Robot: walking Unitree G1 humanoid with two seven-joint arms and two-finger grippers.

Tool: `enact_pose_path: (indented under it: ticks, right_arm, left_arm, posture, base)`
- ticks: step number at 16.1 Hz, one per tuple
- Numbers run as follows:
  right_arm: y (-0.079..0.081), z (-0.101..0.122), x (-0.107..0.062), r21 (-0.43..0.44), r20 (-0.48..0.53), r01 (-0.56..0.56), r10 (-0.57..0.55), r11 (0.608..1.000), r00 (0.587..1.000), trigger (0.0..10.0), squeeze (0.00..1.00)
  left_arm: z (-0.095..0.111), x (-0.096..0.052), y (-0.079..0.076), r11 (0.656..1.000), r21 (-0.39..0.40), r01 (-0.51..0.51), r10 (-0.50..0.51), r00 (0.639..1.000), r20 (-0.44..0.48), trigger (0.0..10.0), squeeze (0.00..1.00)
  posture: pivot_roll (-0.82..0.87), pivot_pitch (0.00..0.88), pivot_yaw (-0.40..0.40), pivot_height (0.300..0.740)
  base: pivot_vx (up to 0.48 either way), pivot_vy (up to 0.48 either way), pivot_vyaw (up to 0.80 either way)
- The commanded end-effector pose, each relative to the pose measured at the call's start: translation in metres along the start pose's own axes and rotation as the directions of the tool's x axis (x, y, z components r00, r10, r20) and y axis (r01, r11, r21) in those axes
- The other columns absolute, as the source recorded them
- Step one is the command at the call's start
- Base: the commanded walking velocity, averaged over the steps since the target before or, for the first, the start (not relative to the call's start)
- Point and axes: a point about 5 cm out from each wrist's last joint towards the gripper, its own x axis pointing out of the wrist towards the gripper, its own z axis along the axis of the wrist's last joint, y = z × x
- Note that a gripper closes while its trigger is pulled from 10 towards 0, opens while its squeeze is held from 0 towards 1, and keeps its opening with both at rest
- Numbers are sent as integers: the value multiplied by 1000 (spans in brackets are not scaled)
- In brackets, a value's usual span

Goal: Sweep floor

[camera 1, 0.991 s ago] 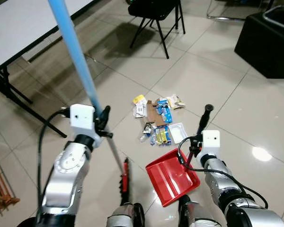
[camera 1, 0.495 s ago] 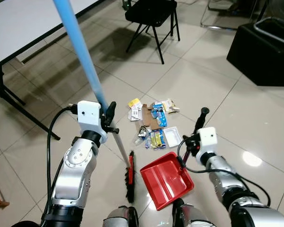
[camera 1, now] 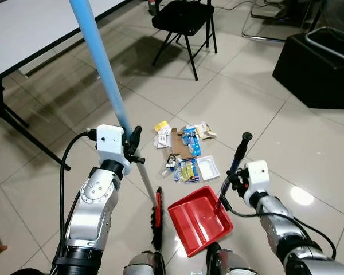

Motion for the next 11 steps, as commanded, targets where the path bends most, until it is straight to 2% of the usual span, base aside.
enact_pose_path:
  ticks: [1, 3, 4, 6, 11]
  right_arm:
    - [4, -3, -1, -12, -6, -26, 26, 1000, 1000, 10000, 0]
    - [-8, 4, -3, -8, 28, 9, -9, 1000, 1000, 10000, 0]
    - [-15, 9, -3, 5, 43, 35, -35, 999, 998, 10000, 1000]
    - [-24, 16, -3, 12, 58, 57, -58, 998, 997, 10000, 1000]
    - [-17, 16, -3, 22, 64, -42, 40, 999, 997, 10000, 1000]
  left_arm:
    - [8, 2, 3, 1000, 16, -3, 2, 999, 45, 10000, 0]
    - [7, 3, 0, 1000, 12, 3, -4, 999, 48, 10000, 0]
    - [7, 4, -1, 1000, 11, 5, -5, 999, 50, 10000, 0]
    - [8, 5, -1, 1000, 10, 3, -4, 999, 53, 10000, 0]
    - [7, 5, -2, 1000, 11, 5, -6, 999, 52, 10000, 0]
  posture:
    - [3, 149, 94, 740]
    - [-6, 144, 91, 740]
    - [-5, 141, 89, 740]
    - [-6, 140, 86, 740]
    - [-5, 138, 85, 740]
  base:
    - [0, 0, 0]
    - [0, 0, 0]
    - [0, 0, 0]
    - [0, 0, 0]
    - [0, 0, 0]
